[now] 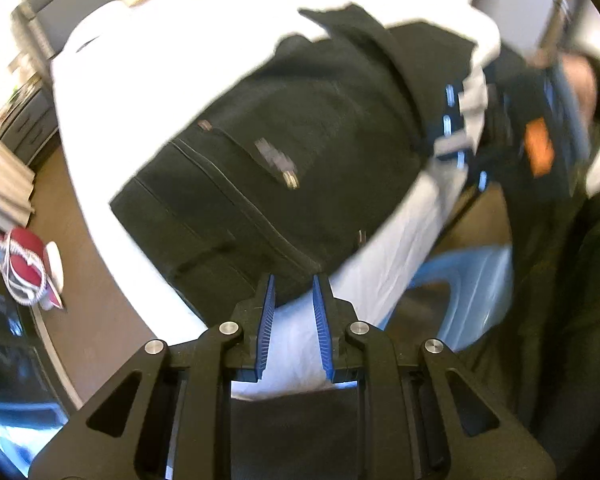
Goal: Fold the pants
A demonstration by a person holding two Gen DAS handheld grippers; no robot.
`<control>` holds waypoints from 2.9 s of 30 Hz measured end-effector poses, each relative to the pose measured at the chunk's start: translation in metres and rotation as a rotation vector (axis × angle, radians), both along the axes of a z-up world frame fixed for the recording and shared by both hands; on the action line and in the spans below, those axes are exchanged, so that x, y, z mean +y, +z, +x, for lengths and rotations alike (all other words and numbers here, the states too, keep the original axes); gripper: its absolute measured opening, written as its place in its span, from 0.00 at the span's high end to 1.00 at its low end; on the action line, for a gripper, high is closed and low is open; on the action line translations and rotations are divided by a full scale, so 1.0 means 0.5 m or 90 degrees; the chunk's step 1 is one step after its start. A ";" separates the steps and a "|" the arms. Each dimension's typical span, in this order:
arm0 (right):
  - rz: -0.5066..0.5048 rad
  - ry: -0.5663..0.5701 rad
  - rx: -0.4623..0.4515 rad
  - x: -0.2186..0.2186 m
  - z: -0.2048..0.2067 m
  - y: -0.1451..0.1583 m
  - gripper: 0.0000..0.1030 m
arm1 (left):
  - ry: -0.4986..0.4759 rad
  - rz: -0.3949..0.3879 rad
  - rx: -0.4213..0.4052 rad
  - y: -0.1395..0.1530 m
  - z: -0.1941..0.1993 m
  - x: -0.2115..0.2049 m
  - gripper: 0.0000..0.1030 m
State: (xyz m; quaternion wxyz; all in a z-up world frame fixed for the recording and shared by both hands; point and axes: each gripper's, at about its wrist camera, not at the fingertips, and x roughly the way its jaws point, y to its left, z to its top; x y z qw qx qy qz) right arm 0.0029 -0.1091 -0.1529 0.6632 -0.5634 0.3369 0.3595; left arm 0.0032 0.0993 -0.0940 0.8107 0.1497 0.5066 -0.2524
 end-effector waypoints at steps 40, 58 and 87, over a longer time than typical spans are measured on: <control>0.623 -0.792 0.132 -0.475 0.523 0.220 0.45 | 0.199 -0.184 0.106 -0.105 0.260 -0.188 0.82; 0.313 -0.971 0.048 -0.376 0.909 -0.009 0.36 | 0.190 -0.183 0.103 -0.133 0.233 -0.161 0.82; 1.129 -1.297 0.103 -1.112 0.254 -0.007 0.87 | 0.195 -0.104 0.101 -0.116 0.241 -0.248 0.82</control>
